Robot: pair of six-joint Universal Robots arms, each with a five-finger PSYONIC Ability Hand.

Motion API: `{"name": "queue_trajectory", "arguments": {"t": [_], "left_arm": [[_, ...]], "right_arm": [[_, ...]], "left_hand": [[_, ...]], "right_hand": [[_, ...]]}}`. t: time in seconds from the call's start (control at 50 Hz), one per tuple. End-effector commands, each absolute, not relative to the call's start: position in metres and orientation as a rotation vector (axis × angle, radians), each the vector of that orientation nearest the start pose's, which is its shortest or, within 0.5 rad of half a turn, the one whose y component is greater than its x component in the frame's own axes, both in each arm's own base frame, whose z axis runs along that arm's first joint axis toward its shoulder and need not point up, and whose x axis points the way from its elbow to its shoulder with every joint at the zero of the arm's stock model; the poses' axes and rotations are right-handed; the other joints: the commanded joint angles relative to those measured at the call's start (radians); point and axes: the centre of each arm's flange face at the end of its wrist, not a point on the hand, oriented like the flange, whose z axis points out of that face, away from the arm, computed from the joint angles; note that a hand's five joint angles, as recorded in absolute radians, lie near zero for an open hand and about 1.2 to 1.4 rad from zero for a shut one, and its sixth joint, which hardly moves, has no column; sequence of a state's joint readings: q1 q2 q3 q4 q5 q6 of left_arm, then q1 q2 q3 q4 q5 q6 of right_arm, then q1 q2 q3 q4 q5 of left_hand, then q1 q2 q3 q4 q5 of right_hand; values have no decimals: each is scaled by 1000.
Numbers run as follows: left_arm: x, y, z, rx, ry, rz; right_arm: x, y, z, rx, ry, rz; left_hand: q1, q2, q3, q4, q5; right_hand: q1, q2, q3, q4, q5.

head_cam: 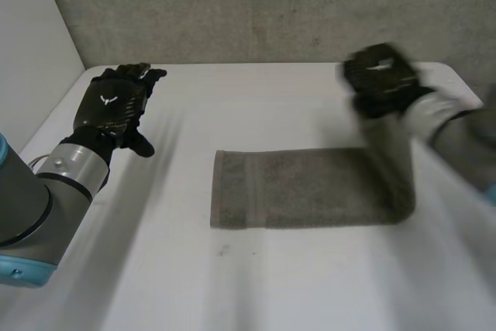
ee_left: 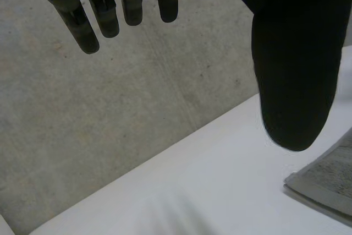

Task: Fold the towel.

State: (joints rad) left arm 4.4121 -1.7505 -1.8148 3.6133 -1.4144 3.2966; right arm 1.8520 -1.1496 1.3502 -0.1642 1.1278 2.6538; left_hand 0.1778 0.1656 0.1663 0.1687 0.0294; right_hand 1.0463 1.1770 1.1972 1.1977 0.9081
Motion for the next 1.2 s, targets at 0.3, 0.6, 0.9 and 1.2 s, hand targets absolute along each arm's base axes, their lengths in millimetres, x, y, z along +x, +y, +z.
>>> {"name": "queue_trajectory", "arguments": {"t": [0.3,0.6,0.9,1.2], "left_arm": [[-286,-275,220,855,2219,-2488],[-344,-254,183,977,2340,-2369],[-333,-233,132,1105,2388,-2076],[-307,-222,202,856,2242,-2243]], "right_arm": [[373,-215,163,-1446,1702,-1696],[252,-263,161,-1044,2176,-1625],[213,-285,135,-1132,2210,-1653],[346,-227,195,-1324,1665,-1791]], "left_hand": [[15,27,27,24,-11],[24,36,35,33,-2],[12,24,24,21,-14],[3,16,15,12,-23]], "right_hand": [[-872,-1003,-1023,-1023,-908],[-872,-1003,-1023,-1023,-908],[350,219,199,199,314],[350,219,199,199,314]]}}
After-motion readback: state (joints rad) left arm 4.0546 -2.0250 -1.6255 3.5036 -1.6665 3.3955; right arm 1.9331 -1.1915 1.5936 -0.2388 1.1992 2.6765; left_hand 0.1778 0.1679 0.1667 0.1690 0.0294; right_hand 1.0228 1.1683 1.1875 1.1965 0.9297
